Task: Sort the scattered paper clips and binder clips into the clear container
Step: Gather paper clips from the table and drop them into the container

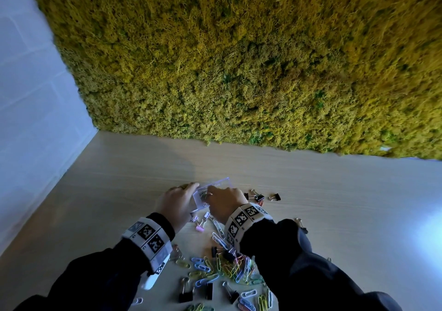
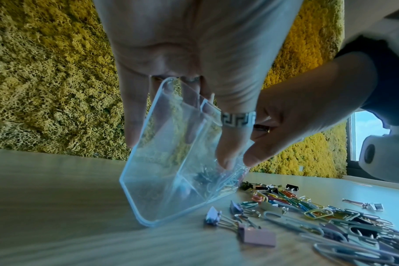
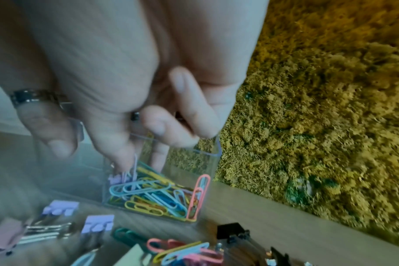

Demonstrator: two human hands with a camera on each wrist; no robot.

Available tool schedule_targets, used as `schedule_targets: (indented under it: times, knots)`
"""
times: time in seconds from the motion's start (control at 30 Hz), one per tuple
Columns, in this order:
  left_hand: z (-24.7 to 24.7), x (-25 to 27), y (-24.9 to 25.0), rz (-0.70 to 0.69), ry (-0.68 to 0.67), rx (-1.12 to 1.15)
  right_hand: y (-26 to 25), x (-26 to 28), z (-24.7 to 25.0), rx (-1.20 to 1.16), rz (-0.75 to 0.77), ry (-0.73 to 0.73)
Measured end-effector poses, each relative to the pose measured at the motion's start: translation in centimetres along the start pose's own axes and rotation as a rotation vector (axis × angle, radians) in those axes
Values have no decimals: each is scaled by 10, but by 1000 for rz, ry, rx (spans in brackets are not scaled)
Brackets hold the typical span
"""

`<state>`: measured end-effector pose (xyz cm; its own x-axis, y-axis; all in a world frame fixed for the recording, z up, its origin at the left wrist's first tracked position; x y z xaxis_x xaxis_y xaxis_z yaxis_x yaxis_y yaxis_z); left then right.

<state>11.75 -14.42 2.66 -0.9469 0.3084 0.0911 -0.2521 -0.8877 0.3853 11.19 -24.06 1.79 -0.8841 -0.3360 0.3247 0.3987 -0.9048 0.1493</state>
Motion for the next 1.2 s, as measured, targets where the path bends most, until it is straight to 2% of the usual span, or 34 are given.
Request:
schedule_targets:
  times: [0.2,0.37,0.53,0.67,0.8,0.93,1.0,1.1,1.2]
  knots:
    - [3,2,2,-37,2,29,10,5,0,-250,47,202]
    - [3,2,1,-67,3,60,24,7,-7,-588,36,306]
    - [2,1,-2,-66,3,106,48,11,-11,-1099,-242,419]
    - [-4,-6,-8,-56,5,170,54,13,-13,-1387,-292,456]
    - [-6,-9,-10,-47,12,170,57,13,-19,-1433,-364,448]
    - [-7,-10,-13,-41,15,211,56,17,-11,-1161,-374,479]
    - [-9,-14,-17,-24,7,205,55,19,-6,-1110,-366,494]
    - [-13,-15,-17,-73,-49,151,58,22,-8,-1198,-405,544]
    - [-10,-17,-16,-73,-63,209,71,36,-6,-1343,-455,695]
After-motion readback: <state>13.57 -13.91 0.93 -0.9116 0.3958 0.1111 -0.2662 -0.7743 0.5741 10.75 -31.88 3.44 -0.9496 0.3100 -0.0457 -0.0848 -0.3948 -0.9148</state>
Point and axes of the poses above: each hand's wrist, its own x-axis away from the middle knuckle, its own z-axis out of the back of the hand, y = z × x, the point moved 7 cm from there along -x, towards the middle knuckle, and after that the axes turned 7 degrees about x, right-handed, at the moved point
